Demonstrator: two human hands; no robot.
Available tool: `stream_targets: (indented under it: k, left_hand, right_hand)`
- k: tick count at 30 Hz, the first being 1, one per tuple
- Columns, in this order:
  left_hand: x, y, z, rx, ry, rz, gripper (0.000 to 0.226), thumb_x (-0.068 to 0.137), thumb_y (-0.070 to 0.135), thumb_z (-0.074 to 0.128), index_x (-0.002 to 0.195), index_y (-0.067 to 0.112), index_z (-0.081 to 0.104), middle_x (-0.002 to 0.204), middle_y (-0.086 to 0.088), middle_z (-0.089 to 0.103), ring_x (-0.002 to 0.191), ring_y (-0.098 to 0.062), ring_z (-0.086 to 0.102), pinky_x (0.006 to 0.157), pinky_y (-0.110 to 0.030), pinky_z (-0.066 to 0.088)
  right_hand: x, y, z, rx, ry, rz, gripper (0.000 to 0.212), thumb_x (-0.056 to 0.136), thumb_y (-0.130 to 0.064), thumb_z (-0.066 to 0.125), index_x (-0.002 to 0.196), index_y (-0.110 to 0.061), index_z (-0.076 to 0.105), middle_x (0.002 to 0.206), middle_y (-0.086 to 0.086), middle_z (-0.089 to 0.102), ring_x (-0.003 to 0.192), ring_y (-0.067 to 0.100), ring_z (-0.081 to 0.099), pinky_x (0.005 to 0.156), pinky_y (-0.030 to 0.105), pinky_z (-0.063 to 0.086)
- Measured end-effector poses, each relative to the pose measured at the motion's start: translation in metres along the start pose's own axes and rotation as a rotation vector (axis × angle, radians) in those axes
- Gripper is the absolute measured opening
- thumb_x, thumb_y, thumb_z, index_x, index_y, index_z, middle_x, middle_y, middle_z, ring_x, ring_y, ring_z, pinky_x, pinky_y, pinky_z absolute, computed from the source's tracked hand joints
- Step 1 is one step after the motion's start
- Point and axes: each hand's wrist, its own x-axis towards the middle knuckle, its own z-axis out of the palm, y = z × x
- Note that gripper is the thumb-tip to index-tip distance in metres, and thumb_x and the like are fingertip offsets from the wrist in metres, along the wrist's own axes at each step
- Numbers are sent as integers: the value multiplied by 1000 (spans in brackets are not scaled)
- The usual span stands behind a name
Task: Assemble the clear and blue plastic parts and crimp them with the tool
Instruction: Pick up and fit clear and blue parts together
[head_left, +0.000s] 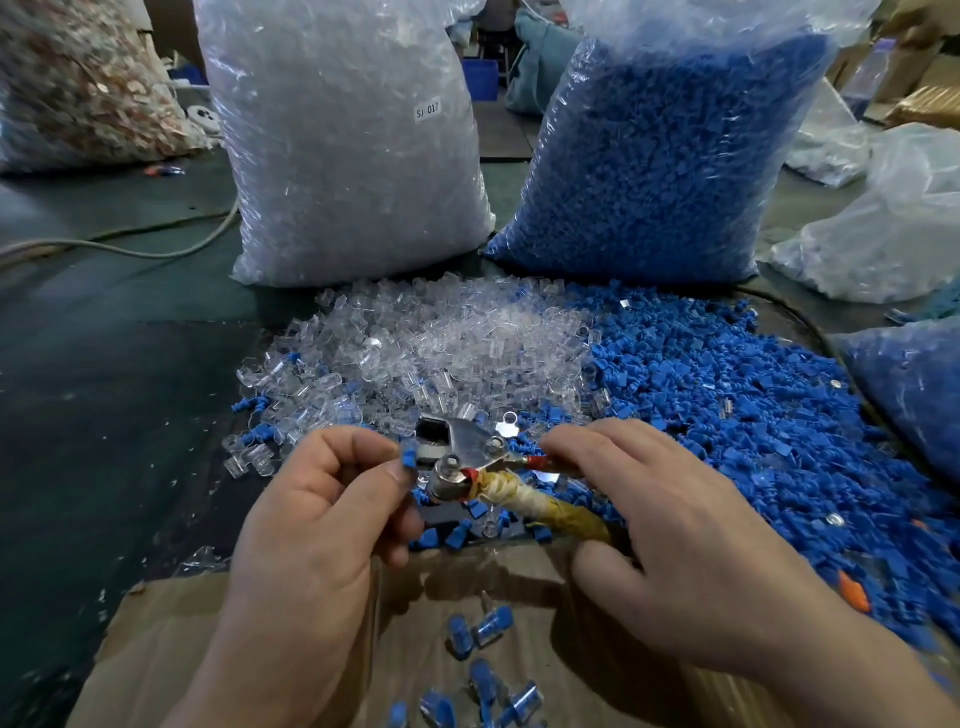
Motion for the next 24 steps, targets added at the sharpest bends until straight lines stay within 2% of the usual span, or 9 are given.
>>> stream_targets:
  k: [3,5,9,11,16,19,21,24]
  left_hand:
    - [-1,-1,-1,12,-18,19,36,94,-1,58,75,28,69,63,-4,63,52,-13,59,41,-21,46]
    - [-2,-2,-1,23,-28,38,34,94,1,59,77,28,69,65,-4,64,53,-13,60,43,-21,47]
    - [-2,1,-1,17,-46,63,16,81,14,65,79,29,70,72,-4,68,56,-14,62,44,-23,48]
    - [-2,1,-2,25,-58,78,24,87,7,66,79,29,70,73,-4,69,56,-14,62,43,-23,48]
    - [-5,4,0,41,-78,78,34,90,-1,58,76,28,69,68,-5,66,54,-14,61,43,-22,48]
    - [-6,5,2,44,-77,72,38,92,-5,56,75,27,69,67,-7,65,53,-13,60,43,-21,48]
    - [-6,6,2,29,-64,69,32,89,-1,59,76,27,69,69,-9,66,53,-14,60,43,-22,48]
    - [-7,10,3,-1,-56,64,11,76,17,70,77,28,69,72,-10,67,54,-15,61,43,-23,48]
  right_hand:
    - [0,0,1,12,-2,-14,66,72,-54,30,137,-48,21,124,-29,30,117,-4,30,91,8,25]
    - [0,2,1,17,-2,-13,66,71,-54,29,136,-49,19,124,-29,31,117,-3,30,91,10,26]
    - [-1,3,1,29,-6,-33,67,70,-55,28,136,-49,16,126,-29,29,118,-2,29,93,13,25]
    - [-1,4,1,34,-3,-36,66,70,-55,28,135,-50,16,126,-29,30,118,-1,29,91,12,25]
    - [-1,1,1,-34,0,-49,57,75,-58,31,131,-47,26,116,-21,46,106,4,39,88,18,31]
    - [0,0,2,-50,5,-31,55,75,-60,32,129,-47,32,107,-23,50,98,1,41,82,13,29]
    - [1,0,0,-63,24,-8,53,75,-58,36,125,-44,42,100,-23,53,91,2,44,78,11,29]
    - [2,-3,0,-55,20,3,47,74,-57,39,117,-41,50,91,-21,53,84,3,46,73,15,33]
